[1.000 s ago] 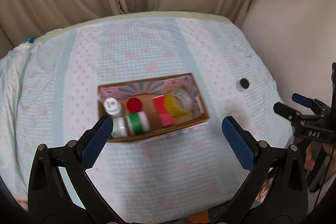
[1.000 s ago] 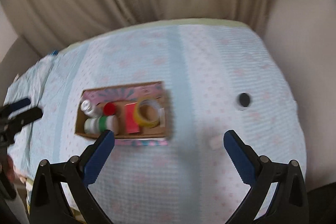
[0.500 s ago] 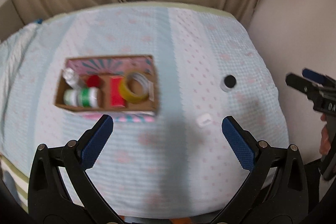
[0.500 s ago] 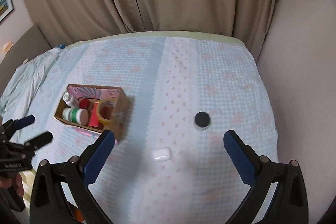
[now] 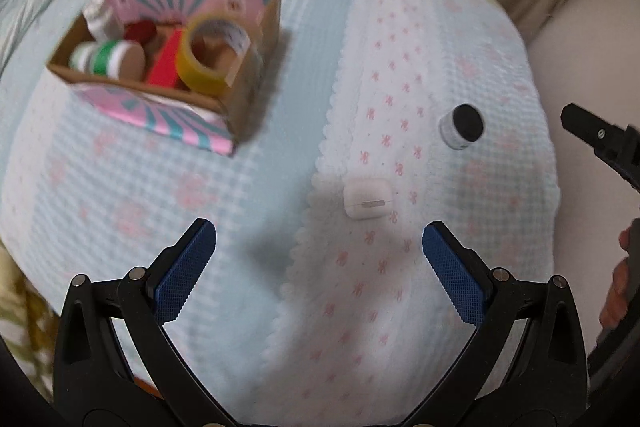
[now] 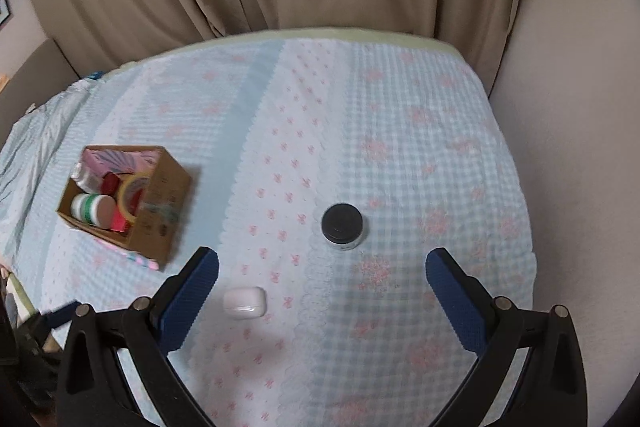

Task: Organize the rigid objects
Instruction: 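Grasp the white earbud case with the left tool while the right tool grasps the black-lidded jar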

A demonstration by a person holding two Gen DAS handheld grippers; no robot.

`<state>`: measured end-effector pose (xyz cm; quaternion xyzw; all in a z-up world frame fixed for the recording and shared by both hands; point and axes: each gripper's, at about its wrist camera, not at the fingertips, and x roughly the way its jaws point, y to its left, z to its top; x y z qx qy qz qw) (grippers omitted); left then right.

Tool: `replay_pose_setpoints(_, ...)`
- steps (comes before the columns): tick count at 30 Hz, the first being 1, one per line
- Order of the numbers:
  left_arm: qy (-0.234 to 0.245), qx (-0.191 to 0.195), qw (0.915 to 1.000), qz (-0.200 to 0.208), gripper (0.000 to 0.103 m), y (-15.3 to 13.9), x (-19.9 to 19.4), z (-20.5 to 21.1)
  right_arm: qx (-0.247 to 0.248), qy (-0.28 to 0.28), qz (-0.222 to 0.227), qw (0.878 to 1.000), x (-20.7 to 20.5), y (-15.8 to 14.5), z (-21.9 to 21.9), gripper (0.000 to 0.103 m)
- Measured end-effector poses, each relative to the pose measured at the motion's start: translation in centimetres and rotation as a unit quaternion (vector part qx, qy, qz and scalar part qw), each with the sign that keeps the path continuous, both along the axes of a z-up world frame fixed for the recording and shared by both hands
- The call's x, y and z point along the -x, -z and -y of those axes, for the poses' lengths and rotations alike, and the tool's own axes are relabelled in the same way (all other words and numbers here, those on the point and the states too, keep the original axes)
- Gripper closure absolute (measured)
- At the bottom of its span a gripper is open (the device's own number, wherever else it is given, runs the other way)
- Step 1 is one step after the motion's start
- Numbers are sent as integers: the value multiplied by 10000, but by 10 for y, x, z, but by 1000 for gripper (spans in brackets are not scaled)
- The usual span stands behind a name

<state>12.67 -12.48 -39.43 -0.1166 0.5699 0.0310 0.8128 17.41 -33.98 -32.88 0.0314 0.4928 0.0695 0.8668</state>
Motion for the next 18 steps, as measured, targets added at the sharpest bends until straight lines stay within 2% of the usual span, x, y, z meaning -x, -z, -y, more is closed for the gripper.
replay_pose_setpoints(7,-450,-11,9990,-83,1,89,-19,44,98,-54,-146,9998,-30,66,0,0)
replay_pose_setpoints(9,-570,-84,9983,-3,4,111,-23,54,113,-88,-146,9998,-37,85,-1,0)
replay_pose_setpoints(11,-556,-244,9981,49,7,125,-27,63,125,-161,-162,9997,-47,108,-2,0)
replay_pose_setpoints(15,-446,-869,9951,175,9,144,-36,82,182,-355,-137,9991,-65,146,-6,0)
replay_pose_setpoints(18,-443,-903,9942,389,9,145,-38,88,232,-470,-173,9985,-76,166,-9,0)
